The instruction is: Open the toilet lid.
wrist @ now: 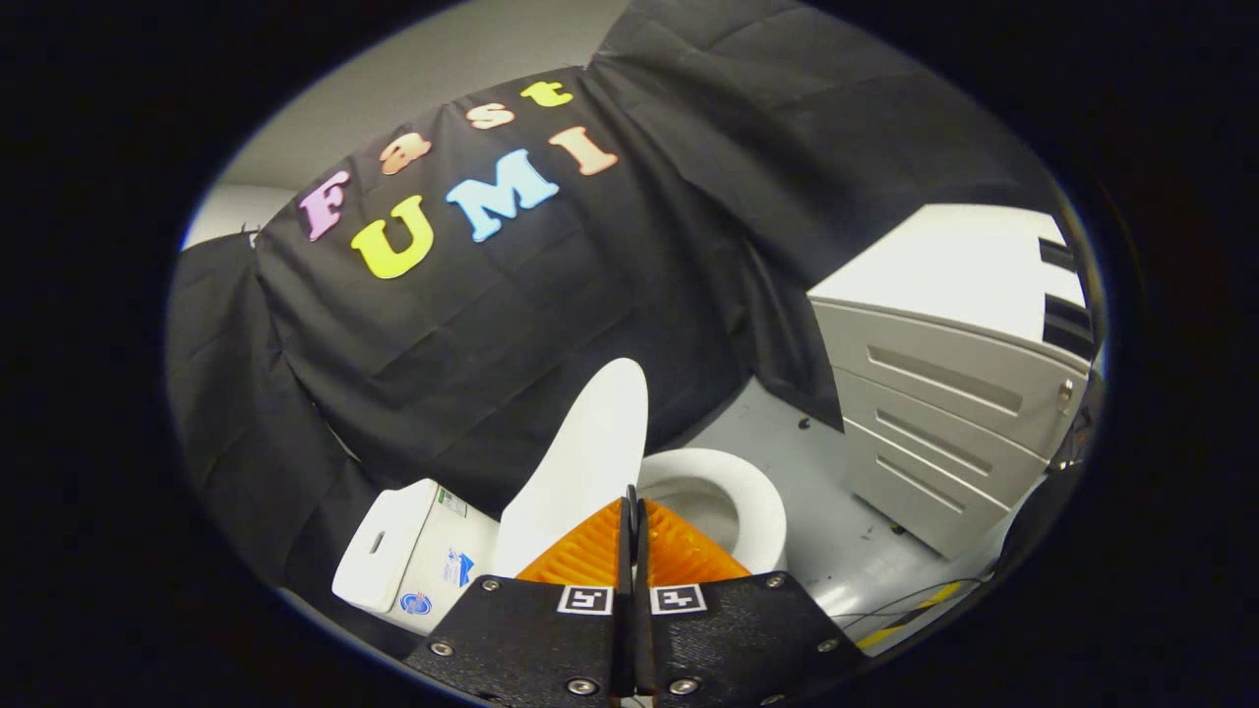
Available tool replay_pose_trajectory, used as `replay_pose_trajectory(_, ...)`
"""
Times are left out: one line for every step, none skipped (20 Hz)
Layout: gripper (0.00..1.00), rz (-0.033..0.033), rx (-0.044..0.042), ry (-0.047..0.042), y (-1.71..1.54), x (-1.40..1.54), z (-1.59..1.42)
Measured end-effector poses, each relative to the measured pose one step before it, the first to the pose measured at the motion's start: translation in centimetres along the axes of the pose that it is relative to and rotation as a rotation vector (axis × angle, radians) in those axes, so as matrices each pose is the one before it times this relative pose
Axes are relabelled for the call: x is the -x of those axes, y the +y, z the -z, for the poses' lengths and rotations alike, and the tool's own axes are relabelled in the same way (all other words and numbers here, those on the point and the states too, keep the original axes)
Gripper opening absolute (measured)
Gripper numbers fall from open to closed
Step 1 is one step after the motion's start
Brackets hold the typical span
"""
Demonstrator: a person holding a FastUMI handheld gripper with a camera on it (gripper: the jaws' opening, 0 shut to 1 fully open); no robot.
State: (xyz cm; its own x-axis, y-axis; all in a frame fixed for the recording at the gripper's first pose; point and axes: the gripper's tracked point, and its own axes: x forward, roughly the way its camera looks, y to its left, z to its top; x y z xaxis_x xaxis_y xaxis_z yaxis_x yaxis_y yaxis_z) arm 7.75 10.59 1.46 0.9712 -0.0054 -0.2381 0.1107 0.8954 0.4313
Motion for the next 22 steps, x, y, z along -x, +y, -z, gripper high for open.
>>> replay_pose_trajectory(0.0, -0.01424, 0.03431, -0.02842, 1.238, 0.296, -0.625)
replay_pose_trajectory(0.0, -0.01566, 0.02897, -0.02954, 1.237, 0.3, -0.567)
replay_pose_trajectory(0.0, -0.01762, 0.02749, -0.02992, 1.316, 0.192, -0.747)
replay_pose_trajectory(0.0, -0.01775, 0.02892, -0.02724, 1.287, 0.149, -0.537)
replay_pose_trajectory(0.0, -0.01638, 0.03212, -0.02505, 1.267, 0.177, -0.587)
replay_pose_trajectory(0.0, -0.01227, 0.02875, -0.01915, 0.949, 0.344, -0.349)
replay_pose_trajectory(0.0, -0.00887, 0.02199, -0.01602, 0.967, 0.111, -0.435)
replay_pose_trajectory(0.0, -0.00998, 0.0112, -0.00688, 0.676, 0.024, -0.309)
replay_pose_trajectory(0.0, -0.01064, 0.00562, -0.00682, 0.878, -0.05, -0.285)
replay_pose_trajectory(0.0, -0.0133, 0.0061, -0.00835, 0.791, 0.047, -0.304)
replay_pose_trajectory(0.0, -0.01419, 0.01112, -0.00827, 0.81, -0.001, -0.379)
replay_pose_trajectory(0.0, -0.01447, 0.01348, -0.00893, 0.652, 0.027, -0.387)
replay_pose_trajectory(0.0, -0.01512, 0.01261, -0.01175, 0.801, 0.075, -0.405)
replay_pose_trajectory(0.0, -0.01402, 0.01104, -0.01537, 0.861, -0.046, -0.334)
replay_pose_trajectory(0.0, -0.01563, 0.01755, -0.01954, 0.919, -0.069, -0.374)
replay_pose_trajectory(0.0, -0.01568, 0.02351, -0.02231, 0.774, -0.056, -0.286)
replay_pose_trajectory(0.0, -0.01692, 0.02891, -0.0247, 0.975, -0.094, -0.421)
replay_pose_trajectory(0.0, -0.01657, 0.02979, -0.02228, 1.028, -0.002, -0.222)
replay_pose_trajectory(0.0, -0.01478, 0.02568, -0.0197, 0.965, -0.104, -0.331)
replay_pose_trajectory(0.0, -0.01499, 0.01868, -0.01217, 0.939, -0.077, -0.174)
replay_pose_trajectory(0.0, -0.0124, 0.00773, -0.00775, 0.81, -0.264, -0.312)
replay_pose_trajectory(0.0, -0.01167, -0.00062, -0.00524, 0.81, -0.353, -0.164)
